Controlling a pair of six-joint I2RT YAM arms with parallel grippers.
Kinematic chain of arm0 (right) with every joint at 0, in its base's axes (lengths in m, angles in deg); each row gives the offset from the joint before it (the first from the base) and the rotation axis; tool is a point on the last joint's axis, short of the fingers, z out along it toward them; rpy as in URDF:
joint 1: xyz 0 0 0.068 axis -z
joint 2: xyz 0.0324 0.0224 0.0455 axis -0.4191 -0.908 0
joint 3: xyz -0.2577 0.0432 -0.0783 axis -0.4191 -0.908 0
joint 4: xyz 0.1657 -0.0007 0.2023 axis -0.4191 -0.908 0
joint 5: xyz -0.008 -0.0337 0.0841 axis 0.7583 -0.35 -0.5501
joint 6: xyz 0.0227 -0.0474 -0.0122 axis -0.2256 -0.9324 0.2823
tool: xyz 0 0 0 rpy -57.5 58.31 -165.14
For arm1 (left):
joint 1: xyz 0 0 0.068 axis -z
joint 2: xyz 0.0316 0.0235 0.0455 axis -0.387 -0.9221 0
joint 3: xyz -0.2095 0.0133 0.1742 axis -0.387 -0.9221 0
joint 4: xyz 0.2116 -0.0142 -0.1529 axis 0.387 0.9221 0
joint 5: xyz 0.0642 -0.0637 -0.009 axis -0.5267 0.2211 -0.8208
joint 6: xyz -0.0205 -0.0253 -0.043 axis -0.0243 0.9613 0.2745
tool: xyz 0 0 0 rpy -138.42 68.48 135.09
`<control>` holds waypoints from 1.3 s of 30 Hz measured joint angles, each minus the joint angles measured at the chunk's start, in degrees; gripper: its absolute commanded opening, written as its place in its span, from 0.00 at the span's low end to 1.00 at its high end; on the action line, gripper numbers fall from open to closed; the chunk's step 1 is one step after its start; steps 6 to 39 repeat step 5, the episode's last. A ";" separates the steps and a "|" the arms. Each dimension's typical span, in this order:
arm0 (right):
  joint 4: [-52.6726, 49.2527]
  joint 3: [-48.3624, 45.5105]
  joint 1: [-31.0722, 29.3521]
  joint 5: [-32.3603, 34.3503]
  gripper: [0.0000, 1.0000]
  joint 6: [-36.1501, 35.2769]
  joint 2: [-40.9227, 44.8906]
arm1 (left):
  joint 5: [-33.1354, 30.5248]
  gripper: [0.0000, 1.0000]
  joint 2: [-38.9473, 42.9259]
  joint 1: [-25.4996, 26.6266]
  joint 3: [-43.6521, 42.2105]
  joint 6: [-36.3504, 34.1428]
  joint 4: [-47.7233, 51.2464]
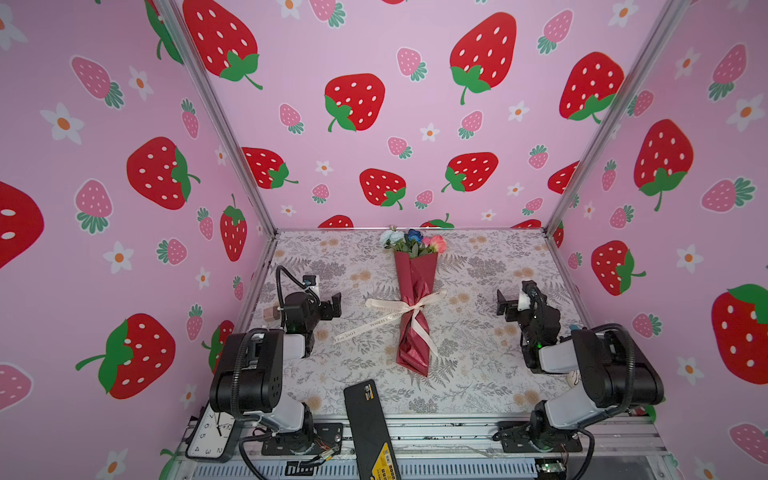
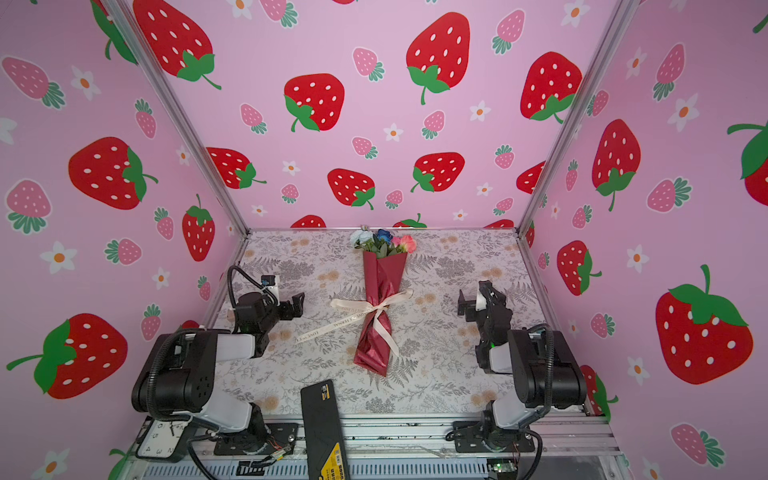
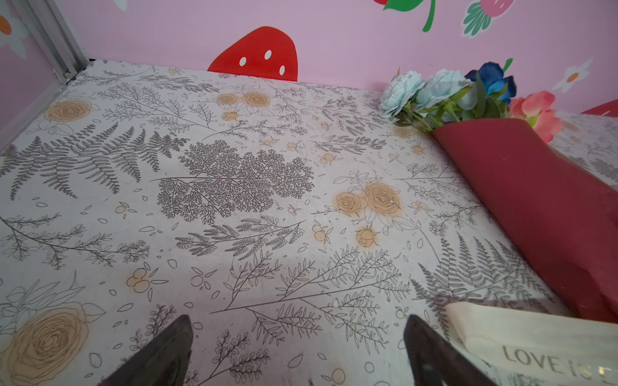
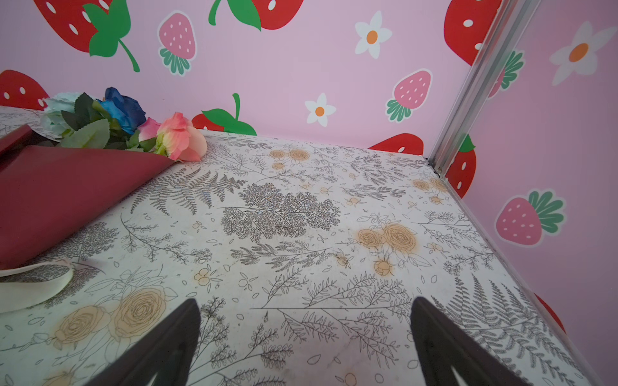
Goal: Tie the bouquet of fake flowers
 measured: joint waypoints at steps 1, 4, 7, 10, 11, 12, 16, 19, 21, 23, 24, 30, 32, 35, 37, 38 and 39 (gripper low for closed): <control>0.00 0.00 0.00 0.02 1.00 0.00 0.00 | 0.00 0.99 0.00 0.00 0.00 0.00 0.00; 0.00 0.00 0.00 0.00 1.00 0.00 0.00 | 0.00 0.99 0.00 0.00 0.00 -0.02 0.00; 0.00 0.00 0.00 0.00 1.00 0.00 0.00 | 0.00 0.99 0.00 0.00 0.00 -0.02 0.00; 0.00 0.00 0.00 0.00 1.00 0.00 0.00 | 0.00 0.99 0.00 0.00 0.00 -0.02 0.00; 0.00 0.00 0.00 0.00 1.00 0.00 0.00 | 0.00 0.99 0.00 0.00 0.00 -0.02 0.00; 0.00 0.00 0.00 0.00 1.00 0.00 0.00 | 0.00 0.99 0.00 0.00 0.00 -0.02 0.00; 0.00 0.00 0.00 0.00 1.00 0.00 0.00 | 0.00 0.99 0.00 0.00 0.00 -0.02 0.00; 0.00 0.00 0.00 0.00 1.00 0.00 0.00 | 0.00 0.99 0.00 0.00 0.00 -0.02 0.00; 0.00 0.00 0.00 0.00 1.00 0.00 0.00 | 0.00 0.99 0.00 0.00 0.00 -0.02 0.00; 0.00 0.00 0.00 0.00 1.00 0.00 0.00 | 0.00 0.99 0.00 0.00 0.00 -0.02 0.00; 0.00 0.00 0.00 0.00 1.00 0.00 0.00 | 0.00 0.99 0.00 0.00 0.00 -0.02 0.00; 0.00 0.00 0.00 0.00 1.00 0.00 0.00 | 0.00 0.99 0.00 0.00 0.00 -0.02 0.00; 0.00 0.00 0.00 0.00 1.00 0.00 0.00 | 0.00 0.99 0.00 0.00 0.00 -0.02 0.00; 0.00 0.00 0.00 0.00 1.00 0.00 0.00 | 0.00 0.99 0.00 0.00 0.00 -0.02 0.00; 0.00 0.00 0.00 0.00 1.00 0.00 0.00 | 0.00 0.99 0.00 0.00 0.00 -0.02 0.00; 0.00 0.00 0.00 0.00 1.00 0.00 0.00 | 0.00 0.99 0.00 0.00 0.00 -0.02 0.00; 0.00 0.00 0.00 0.00 1.00 0.00 0.00 | 0.00 0.99 0.00 0.00 0.00 -0.02 0.00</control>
